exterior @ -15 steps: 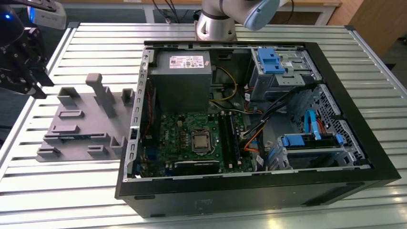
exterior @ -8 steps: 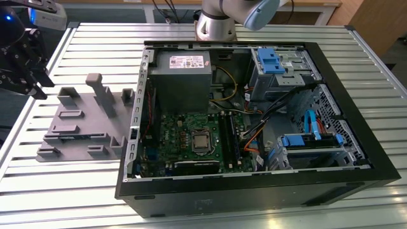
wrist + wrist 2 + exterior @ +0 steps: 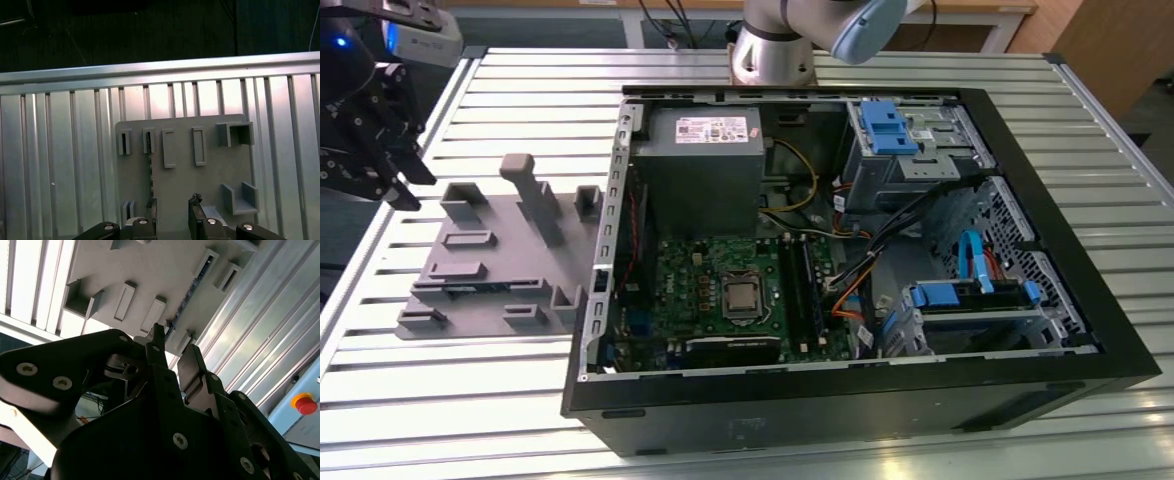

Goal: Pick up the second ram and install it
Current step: 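Pick up the second ram and move it above second insertion slot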

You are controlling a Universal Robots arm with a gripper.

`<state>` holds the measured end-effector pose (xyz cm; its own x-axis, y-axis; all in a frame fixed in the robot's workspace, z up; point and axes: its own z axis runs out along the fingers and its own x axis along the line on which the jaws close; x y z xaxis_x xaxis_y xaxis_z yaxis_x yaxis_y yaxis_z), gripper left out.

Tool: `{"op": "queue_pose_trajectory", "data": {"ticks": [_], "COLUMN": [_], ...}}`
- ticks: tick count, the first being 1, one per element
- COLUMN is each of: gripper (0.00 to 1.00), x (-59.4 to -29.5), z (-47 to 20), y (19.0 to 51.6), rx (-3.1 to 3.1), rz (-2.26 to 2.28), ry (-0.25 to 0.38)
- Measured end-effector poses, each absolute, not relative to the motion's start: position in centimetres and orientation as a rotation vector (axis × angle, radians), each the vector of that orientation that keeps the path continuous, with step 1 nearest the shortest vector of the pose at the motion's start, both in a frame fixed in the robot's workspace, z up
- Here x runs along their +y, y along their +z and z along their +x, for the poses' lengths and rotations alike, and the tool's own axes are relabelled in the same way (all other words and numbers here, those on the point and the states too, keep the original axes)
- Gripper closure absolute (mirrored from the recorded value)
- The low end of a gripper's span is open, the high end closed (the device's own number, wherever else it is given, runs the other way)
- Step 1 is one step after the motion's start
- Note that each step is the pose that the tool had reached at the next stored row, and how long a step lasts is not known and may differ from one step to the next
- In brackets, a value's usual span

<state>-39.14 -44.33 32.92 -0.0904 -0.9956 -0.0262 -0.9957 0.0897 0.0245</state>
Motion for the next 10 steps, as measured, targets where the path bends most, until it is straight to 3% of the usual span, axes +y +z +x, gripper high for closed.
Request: {"op": "queue_pose_trajectory", "data": {"ticks": [10], "gripper": [0.62], "x": [-44.51], "z": [-39.14], "y": [32.23], "rx": [2.314], "rz": [-2.121], "ry": [0.056]}}
